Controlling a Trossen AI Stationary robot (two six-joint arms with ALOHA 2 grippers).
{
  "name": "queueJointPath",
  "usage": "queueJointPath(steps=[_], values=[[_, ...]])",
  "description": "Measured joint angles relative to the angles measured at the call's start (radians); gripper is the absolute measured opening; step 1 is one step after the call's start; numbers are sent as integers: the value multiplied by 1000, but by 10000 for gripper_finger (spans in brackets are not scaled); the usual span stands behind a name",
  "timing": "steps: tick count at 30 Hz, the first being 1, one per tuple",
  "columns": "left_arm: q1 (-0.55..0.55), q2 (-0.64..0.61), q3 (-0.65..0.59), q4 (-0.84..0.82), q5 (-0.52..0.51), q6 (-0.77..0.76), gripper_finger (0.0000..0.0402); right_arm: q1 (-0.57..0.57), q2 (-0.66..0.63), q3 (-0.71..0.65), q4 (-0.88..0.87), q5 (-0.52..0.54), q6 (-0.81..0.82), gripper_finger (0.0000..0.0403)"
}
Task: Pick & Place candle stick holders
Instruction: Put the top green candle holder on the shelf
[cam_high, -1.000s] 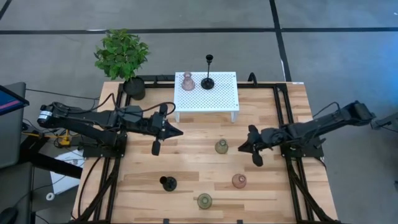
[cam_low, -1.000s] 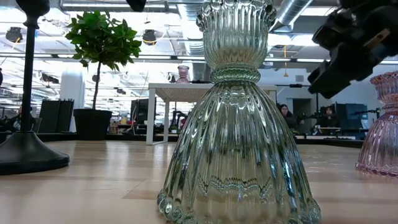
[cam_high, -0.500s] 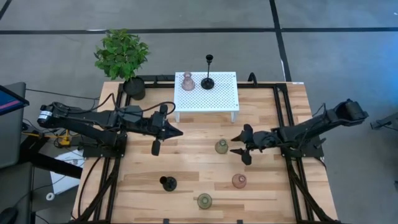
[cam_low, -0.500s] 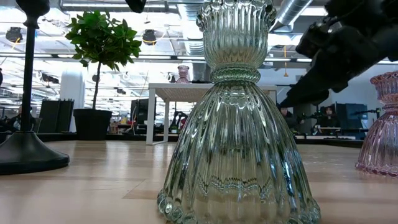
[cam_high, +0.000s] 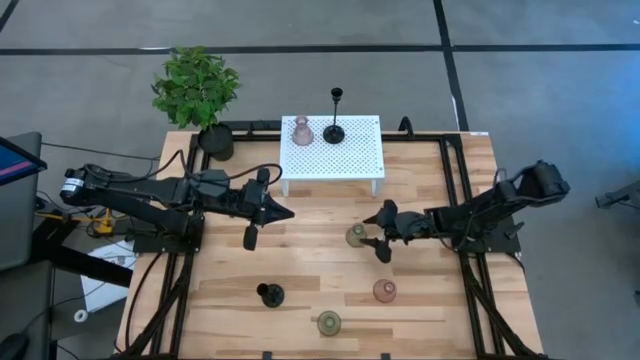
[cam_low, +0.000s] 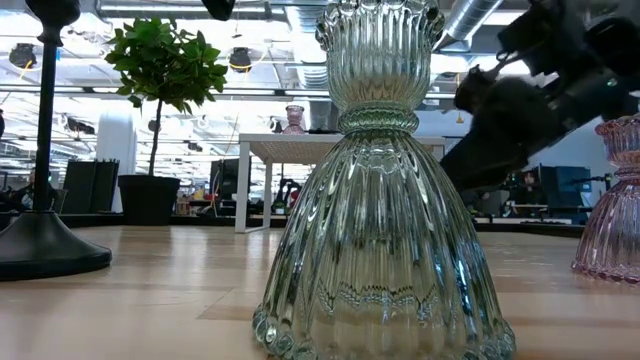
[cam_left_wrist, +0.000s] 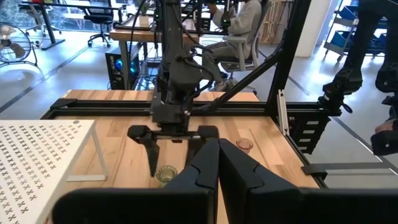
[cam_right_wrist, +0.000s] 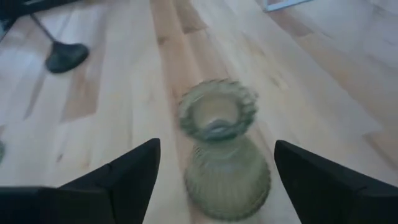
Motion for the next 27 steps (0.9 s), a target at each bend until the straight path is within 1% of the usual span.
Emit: queueJointPath(steps=[5, 11, 14, 19, 21, 27], values=[[0, 0, 0, 0, 0, 0, 7, -33, 56, 10, 61, -9, 1, 306], [0, 0, 0, 0, 0, 0, 7, -45, 123, 82, 60, -81, -27, 306], [0, 0, 0, 0, 0, 0, 7, -42, 160, 123, 40, -83, -32, 301], [0, 0, 0, 0, 0, 0, 7, -41, 190, 167, -43, -86, -33, 270], [0, 0, 0, 0, 0, 0, 7, -42, 189, 171, -72, -105, -33, 255], [0, 0, 0, 0, 0, 0, 7, -41, 148, 170, -124, -131, -33, 199]])
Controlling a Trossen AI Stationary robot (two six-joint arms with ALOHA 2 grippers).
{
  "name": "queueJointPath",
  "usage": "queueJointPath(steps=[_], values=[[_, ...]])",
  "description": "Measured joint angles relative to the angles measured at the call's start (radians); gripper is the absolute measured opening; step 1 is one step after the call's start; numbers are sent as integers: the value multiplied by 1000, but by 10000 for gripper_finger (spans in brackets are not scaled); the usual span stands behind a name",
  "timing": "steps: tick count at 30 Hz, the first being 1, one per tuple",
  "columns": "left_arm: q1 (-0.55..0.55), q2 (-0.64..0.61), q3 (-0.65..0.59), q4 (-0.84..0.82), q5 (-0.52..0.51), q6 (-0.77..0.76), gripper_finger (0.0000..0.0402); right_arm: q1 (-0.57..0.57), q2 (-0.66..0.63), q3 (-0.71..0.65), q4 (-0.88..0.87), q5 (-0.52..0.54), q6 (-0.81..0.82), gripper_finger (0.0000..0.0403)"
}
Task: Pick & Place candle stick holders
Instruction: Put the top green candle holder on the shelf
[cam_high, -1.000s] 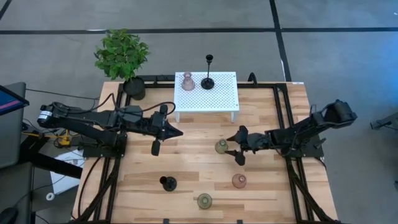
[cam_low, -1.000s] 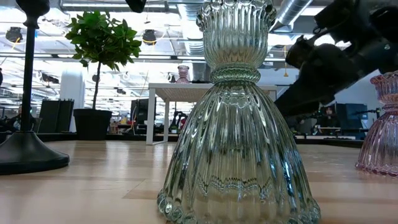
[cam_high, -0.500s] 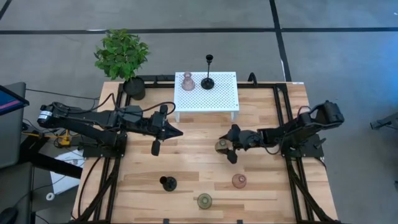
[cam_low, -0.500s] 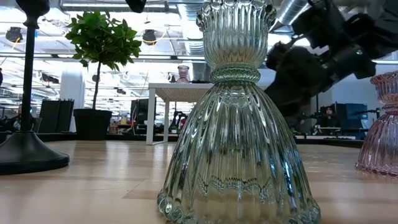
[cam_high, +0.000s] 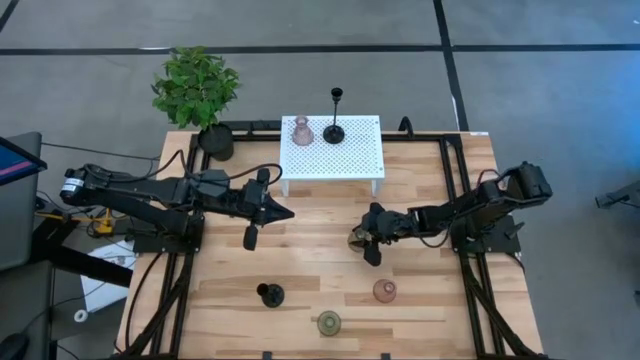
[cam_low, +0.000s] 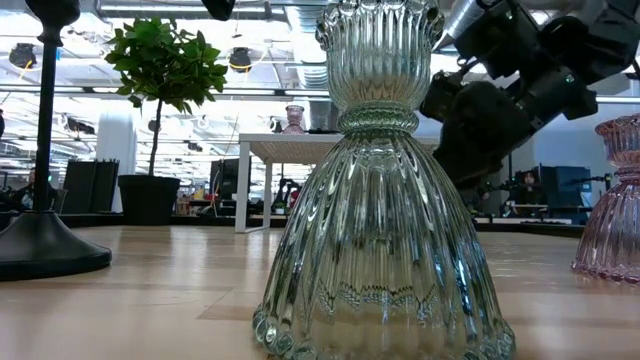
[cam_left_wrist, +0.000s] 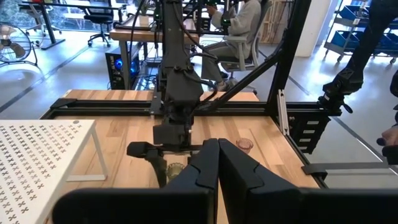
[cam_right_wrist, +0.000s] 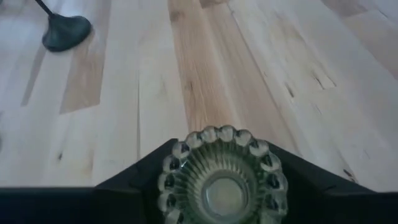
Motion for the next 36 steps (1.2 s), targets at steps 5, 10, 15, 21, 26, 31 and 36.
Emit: queueJointPath(steps=[5, 10, 15, 21, 26, 31, 36], values=[[0, 0, 0, 0, 0, 0, 7, 0, -43, 0, -31, 0, -2, 144], [0, 0, 0, 0, 0, 0, 7, 0, -90, 0, -69, -1, -2, 144], [0, 0, 0, 0, 0, 0, 7, 0, -164, 0, -94, -1, 15, 144], [0, 0, 0, 0, 0, 0, 7, -11, -275, 64, -253, -4, 16, 144], [0, 0, 0, 0, 0, 0, 7, -37, -341, 207, -475, -4, -42, 144], [0, 0, 0, 0, 0, 0, 7, -115, -374, 338, -613, -4, -134, 144], [0, 0, 0, 0, 0, -50, 7, -239, -393, 392, -655, -10, -210, 144]])
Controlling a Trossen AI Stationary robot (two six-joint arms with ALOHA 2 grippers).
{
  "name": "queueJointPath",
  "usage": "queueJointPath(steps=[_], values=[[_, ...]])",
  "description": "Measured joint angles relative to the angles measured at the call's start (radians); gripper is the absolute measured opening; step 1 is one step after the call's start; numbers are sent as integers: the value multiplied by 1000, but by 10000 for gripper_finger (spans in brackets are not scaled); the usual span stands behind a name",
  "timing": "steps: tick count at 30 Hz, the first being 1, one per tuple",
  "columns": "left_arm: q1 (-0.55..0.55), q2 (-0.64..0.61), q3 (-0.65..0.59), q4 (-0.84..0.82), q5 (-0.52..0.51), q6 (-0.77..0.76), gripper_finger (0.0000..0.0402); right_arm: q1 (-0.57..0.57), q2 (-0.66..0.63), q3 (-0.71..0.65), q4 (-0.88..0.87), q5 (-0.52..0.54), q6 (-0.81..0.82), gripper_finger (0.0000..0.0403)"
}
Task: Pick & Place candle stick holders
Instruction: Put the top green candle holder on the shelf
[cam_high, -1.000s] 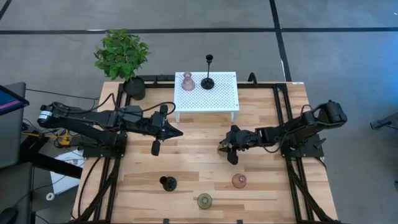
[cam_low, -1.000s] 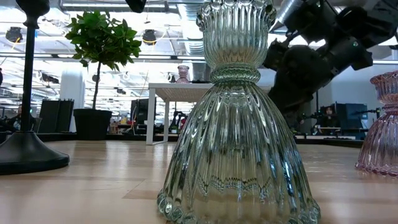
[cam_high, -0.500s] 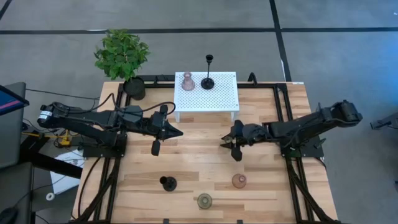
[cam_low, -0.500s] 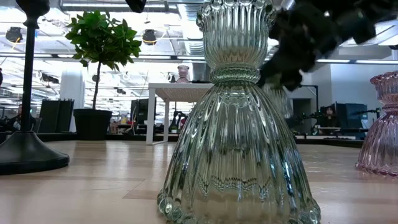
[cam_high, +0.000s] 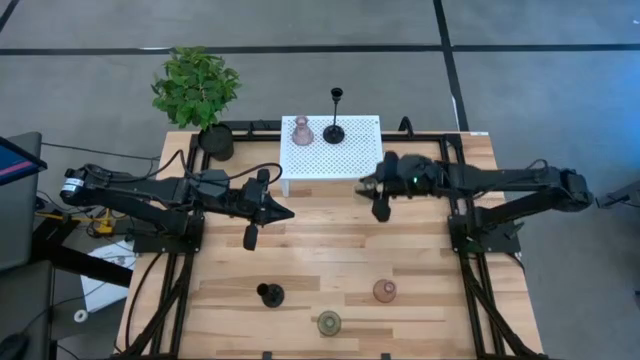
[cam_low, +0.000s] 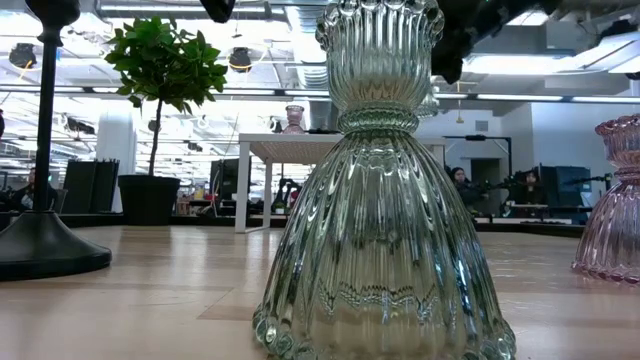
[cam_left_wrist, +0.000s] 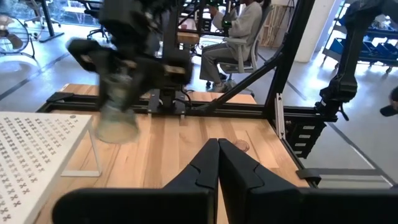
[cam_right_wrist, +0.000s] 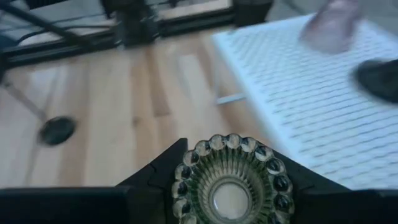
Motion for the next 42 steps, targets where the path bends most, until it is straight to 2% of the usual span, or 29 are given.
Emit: queueJointPath(steps=[8, 15, 30, 42], values=[[0, 0, 0, 0, 0, -6, 7, -237, 22, 33, 23, -163, -37, 144], [0, 0, 0, 0, 0, -5, 7, -366, 105, 111, 31, -259, -95, 144], [0, 0, 0, 0, 0, -2, 7, -551, 351, 304, 28, -322, -160, 144], [0, 0, 0, 0, -11, -2, 7, -635, 385, 330, -9, -342, -179, 144]])
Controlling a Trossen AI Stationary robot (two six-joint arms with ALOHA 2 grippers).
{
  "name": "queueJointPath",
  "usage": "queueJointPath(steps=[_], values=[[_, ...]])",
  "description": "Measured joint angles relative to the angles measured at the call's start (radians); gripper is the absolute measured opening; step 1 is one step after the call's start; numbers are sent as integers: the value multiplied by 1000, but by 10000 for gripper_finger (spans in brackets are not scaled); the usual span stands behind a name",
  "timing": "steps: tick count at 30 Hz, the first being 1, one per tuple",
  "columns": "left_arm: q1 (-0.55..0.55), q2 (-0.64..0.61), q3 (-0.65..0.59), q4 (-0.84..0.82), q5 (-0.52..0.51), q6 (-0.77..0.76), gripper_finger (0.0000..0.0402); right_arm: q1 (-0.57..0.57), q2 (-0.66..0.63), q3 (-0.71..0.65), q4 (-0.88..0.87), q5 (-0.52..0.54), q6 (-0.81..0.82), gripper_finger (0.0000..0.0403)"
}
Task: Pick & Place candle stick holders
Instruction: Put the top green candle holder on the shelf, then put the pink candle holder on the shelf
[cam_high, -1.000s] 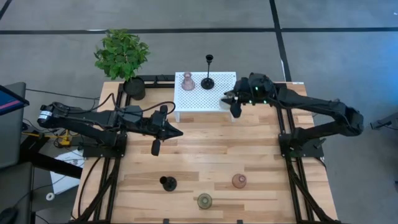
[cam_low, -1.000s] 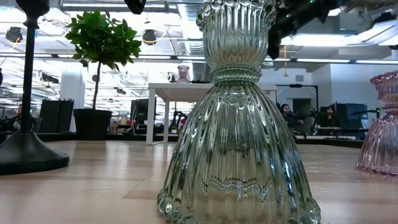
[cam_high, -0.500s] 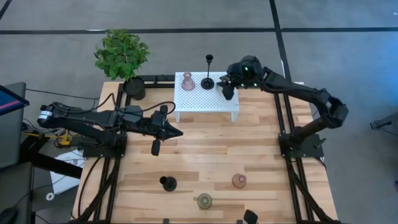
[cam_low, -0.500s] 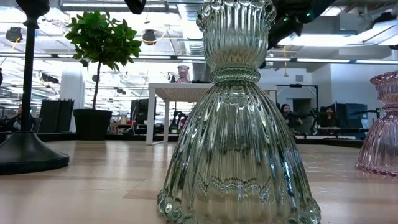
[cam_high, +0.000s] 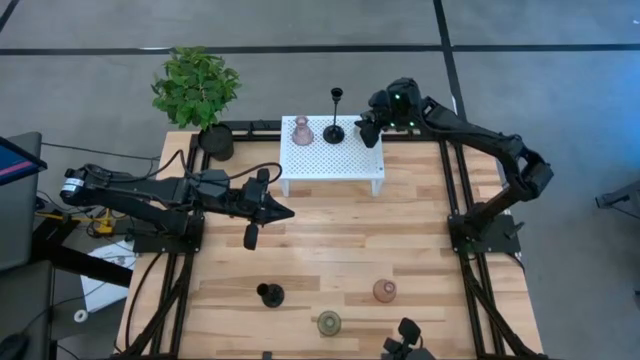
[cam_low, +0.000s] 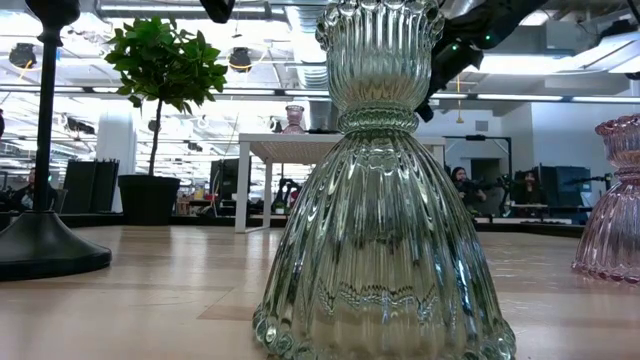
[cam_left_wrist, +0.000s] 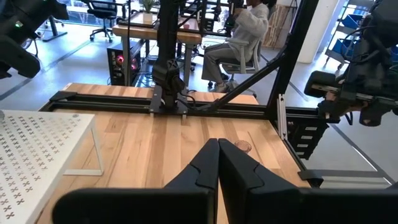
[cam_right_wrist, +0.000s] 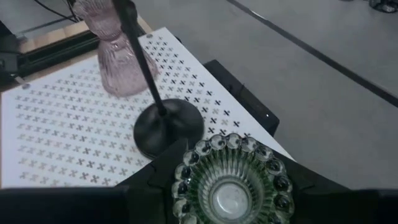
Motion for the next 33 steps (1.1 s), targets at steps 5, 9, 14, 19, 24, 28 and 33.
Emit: queueJointPath(steps=[5, 9, 14, 19, 24, 28, 33], values=[[0, 0, 0, 0, 0, 0, 7, 1, 0, 0, -2, -1, -5, 144], [0, 0, 0, 0, 0, 0, 7, 1, 0, 0, -16, -1, -5, 144], [0, 0, 0, 0, -1, 0, 7, 1, 0, 0, -32, -1, -7, 144], [0, 0, 0, 0, -1, 0, 7, 1, 0, 0, -42, 0, -7, 145], [0, 0, 0, 0, -1, 0, 7, 1, 0, 0, -34, 0, -7, 197], [0, 0, 0, 0, -1, 0, 7, 1, 0, 0, -18, -1, -7, 218], [0, 0, 0, 0, -1, 0, 7, 4, -10, 0, 12, -1, -8, 214]])
